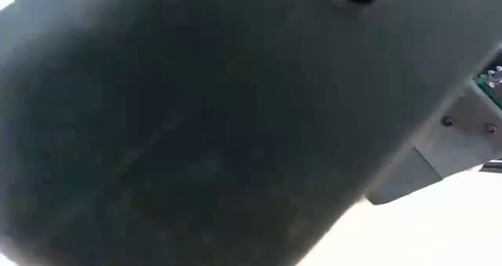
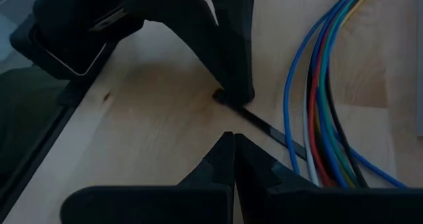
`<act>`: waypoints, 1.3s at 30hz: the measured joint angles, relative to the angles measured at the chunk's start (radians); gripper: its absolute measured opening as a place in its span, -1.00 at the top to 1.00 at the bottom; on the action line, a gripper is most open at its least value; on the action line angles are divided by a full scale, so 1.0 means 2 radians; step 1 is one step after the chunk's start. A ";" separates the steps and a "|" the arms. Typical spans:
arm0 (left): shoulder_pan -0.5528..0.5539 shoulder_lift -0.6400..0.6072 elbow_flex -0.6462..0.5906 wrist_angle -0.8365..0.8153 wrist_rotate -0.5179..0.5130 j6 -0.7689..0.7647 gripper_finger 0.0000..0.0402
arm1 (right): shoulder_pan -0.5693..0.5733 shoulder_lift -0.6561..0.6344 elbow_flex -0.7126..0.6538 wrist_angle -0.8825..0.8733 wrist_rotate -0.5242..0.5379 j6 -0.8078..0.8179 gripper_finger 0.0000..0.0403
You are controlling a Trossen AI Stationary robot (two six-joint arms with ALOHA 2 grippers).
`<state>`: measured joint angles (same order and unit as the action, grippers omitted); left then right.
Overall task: Ziptie cables
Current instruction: Wrap the colored wires together using a zip tie
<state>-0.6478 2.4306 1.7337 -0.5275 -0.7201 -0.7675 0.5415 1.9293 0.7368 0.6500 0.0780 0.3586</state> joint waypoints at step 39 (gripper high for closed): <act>0.007 0.000 0.000 0.008 0.008 0.013 1.00 | -0.001 0.000 0.000 -0.005 0.004 -0.007 1.00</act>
<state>-0.6334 2.4306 1.7342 -0.5122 -0.7048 -0.7407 0.5392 1.9285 0.7368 0.6392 0.0853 0.3450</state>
